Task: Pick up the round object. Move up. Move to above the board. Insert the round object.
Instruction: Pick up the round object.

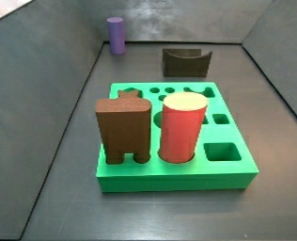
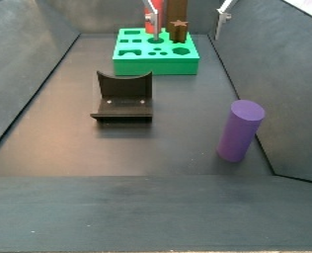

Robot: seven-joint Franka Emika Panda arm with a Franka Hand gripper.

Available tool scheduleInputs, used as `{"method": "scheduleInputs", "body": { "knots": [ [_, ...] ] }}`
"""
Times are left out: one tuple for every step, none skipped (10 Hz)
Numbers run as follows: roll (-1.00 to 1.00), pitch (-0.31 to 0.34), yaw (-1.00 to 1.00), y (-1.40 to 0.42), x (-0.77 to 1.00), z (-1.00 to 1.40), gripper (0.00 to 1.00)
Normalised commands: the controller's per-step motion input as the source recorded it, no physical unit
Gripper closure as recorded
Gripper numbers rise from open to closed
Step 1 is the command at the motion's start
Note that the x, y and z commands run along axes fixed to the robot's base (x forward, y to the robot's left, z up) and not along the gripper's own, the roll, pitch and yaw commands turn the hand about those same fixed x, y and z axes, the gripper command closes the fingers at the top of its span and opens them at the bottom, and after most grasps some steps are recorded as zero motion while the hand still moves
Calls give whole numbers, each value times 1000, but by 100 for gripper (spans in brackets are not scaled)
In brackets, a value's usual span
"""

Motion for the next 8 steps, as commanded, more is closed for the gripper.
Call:
{"method": "scheduleInputs", "body": {
  "knots": [
    [0,0,-20,0,-157,0,0],
    [0,-150,0,274,-334,-77,0],
    [19,-110,0,380,-434,-143,0],
    [46,-79,0,414,-563,-109,0],
    [7,-126,0,454,-563,-157,0],
    [0,-136,0,483,-460,-203,0],
    [7,-184,0,486,-529,-229,0],
    [10,-183,9,491,-340,-300,0]
  ]
}}
